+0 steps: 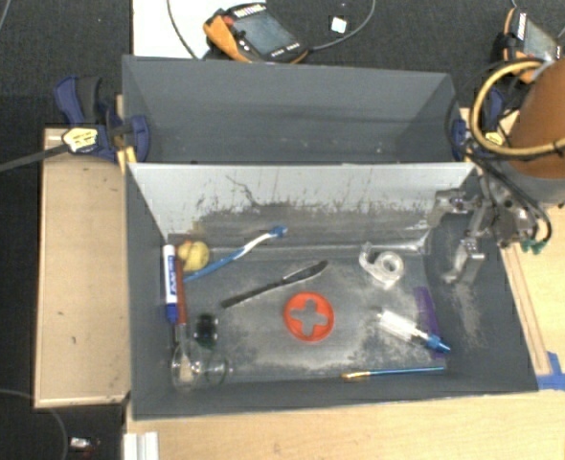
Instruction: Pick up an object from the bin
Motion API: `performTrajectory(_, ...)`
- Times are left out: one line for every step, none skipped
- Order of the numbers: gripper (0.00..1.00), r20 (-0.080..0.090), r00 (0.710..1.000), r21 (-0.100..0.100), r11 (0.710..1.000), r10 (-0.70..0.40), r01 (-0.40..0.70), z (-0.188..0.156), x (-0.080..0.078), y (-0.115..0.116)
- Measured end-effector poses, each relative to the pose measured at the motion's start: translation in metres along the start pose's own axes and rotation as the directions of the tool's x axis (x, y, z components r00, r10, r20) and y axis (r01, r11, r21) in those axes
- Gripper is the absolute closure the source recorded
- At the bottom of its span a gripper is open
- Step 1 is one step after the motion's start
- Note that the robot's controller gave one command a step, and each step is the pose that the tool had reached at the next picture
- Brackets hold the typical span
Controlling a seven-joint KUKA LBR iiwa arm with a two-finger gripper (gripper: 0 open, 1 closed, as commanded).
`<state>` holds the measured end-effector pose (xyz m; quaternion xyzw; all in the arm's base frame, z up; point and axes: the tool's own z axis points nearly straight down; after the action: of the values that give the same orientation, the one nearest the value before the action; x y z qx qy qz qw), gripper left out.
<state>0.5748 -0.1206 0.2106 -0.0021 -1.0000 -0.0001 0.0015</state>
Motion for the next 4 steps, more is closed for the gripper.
performTrajectory(0.0, 0.007, 1.0, 0.001, 1.0, -0.005, 0.005, -0.004, -0.002, 0.001)
performTrajectory(0.0, 0.008, 0.996, 0.002, 0.996, -0.085, 0.085, 0.139, 0.087, 0.015)
performTrajectory(0.0, 0.025, 0.996, 0.002, 0.997, 0.082, -0.082, 0.078, 0.09, 0.032)
performTrajectory(0.0, 0.003, 0.998, 0.0, 0.998, 0.056, -0.056, 0.111, 0.091, 0.033)
